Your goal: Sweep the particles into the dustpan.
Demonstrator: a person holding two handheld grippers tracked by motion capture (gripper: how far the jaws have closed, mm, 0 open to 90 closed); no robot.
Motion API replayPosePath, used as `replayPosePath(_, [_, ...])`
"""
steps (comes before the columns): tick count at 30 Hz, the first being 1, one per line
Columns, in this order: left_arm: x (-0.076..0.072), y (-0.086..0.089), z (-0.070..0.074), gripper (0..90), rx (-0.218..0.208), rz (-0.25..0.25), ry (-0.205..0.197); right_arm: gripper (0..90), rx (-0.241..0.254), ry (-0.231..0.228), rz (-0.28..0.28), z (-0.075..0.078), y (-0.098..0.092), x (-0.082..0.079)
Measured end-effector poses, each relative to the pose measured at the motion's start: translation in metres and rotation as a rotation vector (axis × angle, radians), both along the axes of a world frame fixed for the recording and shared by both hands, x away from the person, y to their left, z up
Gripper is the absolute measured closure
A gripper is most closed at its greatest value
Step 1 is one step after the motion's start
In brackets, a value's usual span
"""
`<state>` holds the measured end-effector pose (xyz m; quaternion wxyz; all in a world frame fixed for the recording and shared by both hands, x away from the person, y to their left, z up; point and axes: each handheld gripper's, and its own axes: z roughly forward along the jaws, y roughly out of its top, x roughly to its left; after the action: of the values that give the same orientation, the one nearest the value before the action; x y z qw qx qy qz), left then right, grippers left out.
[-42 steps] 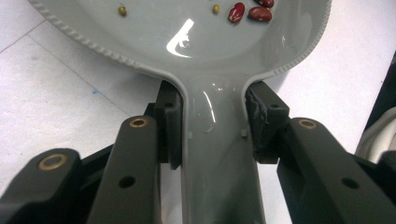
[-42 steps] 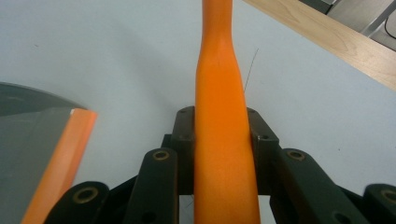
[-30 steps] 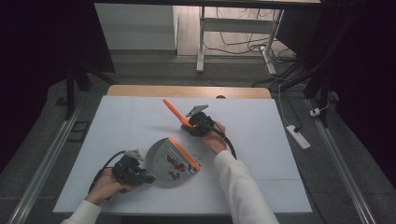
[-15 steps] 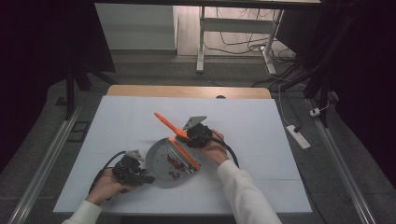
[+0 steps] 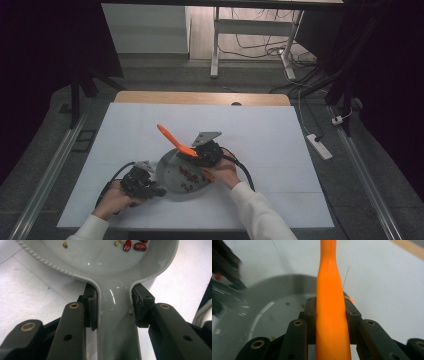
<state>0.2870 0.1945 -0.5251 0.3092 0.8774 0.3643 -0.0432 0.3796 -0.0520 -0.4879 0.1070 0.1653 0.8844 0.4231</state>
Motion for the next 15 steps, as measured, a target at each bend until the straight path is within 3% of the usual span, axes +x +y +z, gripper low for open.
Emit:
replayPosePath(3, [0.000,0.000,0.000,62.1,0.000,0.000,0.000,70.1,0.021,-0.032,-0.009,0.006,-0.002,-0.001])
replayPosePath(6, [0.000,0.000,0.000,62.1,0.000,0.000,-0.001,70.1,0.047,-0.069,-0.067,0.016,-0.014,-0.001])
replayPosePath(13, [-0.001,0.000,0.000,62.1,-0.002,-0.002,0.002,70.1,0.056,-0.081,-0.157,0.020,-0.041,0.001])
replayPosePath(15, [-0.001,0.000,0.000,62.1,-0.002,-0.002,0.001,70.0,0.036,-0.103,-0.195,0.018,-0.051,-0.001])
